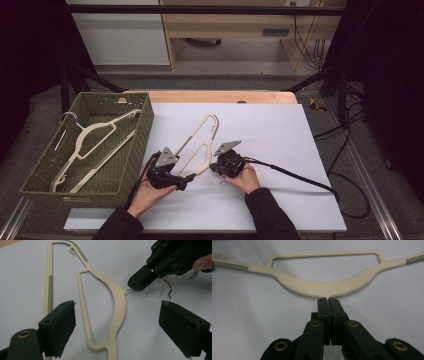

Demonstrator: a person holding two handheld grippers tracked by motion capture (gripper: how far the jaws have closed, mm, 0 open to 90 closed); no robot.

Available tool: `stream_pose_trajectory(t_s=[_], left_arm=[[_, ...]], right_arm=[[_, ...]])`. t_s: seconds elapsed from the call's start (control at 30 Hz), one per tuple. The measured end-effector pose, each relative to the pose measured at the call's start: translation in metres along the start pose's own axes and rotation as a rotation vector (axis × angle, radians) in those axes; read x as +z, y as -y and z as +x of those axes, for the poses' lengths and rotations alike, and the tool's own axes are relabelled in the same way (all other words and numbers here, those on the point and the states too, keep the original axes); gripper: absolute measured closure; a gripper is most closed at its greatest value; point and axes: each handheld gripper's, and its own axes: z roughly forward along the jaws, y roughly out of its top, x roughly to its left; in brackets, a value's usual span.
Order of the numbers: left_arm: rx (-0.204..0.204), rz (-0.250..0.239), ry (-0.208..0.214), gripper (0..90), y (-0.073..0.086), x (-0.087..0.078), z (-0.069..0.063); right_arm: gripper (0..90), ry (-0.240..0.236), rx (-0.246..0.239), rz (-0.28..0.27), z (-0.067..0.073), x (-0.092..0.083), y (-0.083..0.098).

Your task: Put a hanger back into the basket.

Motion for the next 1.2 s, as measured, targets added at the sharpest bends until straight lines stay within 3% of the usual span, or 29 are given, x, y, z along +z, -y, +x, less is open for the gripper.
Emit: stream_pose_trajectory(t_s=[0.2, 0.53, 0.7, 0.8, 0.87, 0.97, 1.0, 1.1, 1.13, 1.2], left_arm=[[0.012, 0.046, 0.01, 18.0, -0.005, 0.019, 0.0], [0.092, 0.128, 0.025, 34.6, -0.009, 0.043, -0.008], [0.133, 0.158, 0.027, 47.4, -0.012, 0.046, -0.012], [0.133, 0.172, 0.028, 54.6, -0.013, 0.046, -0.013], [0.14, 0.186, 0.031, 61.2, -0.014, 0.046, -0.014], [0.155, 0.201, 0.043, 66.0, -0.014, 0.046, -0.015], [0.163, 0.199, 0.043, 71.4, -0.014, 0.046, -0.018], [0.186, 0.204, 0.035, 72.4, -0.015, 0.045, -0.019], [0.191, 0.209, 0.037, 72.6, -0.015, 0.044, -0.019], [0.201, 0.212, 0.036, 72.9, -0.015, 0.042, -0.019]], right_arm=[[89.4, -0.026, -0.004, -0.026, 0.001, -0.012, -0.005], [89.4, -0.034, -0.008, -0.042, 0.002, -0.029, -0.011], [89.4, -0.017, -0.034, -0.036, 0.008, -0.036, -0.016], [89.4, -0.018, -0.048, -0.04, 0.01, -0.039, -0.018], [89.3, -0.029, -0.042, -0.061, 0.011, -0.041, -0.019], [89.3, -0.03, -0.041, -0.058, 0.011, -0.042, -0.019], [89.1, -0.027, -0.039, -0.052, 0.011, -0.041, -0.019], [87.8, -0.023, -0.04, -0.057, 0.011, -0.042, -0.019], [80.0, -0.047, -0.034, -0.073, 0.011, -0.045, -0.019], [77.2, -0.04, -0.052, -0.101, 0.01, -0.052, -0.02]])
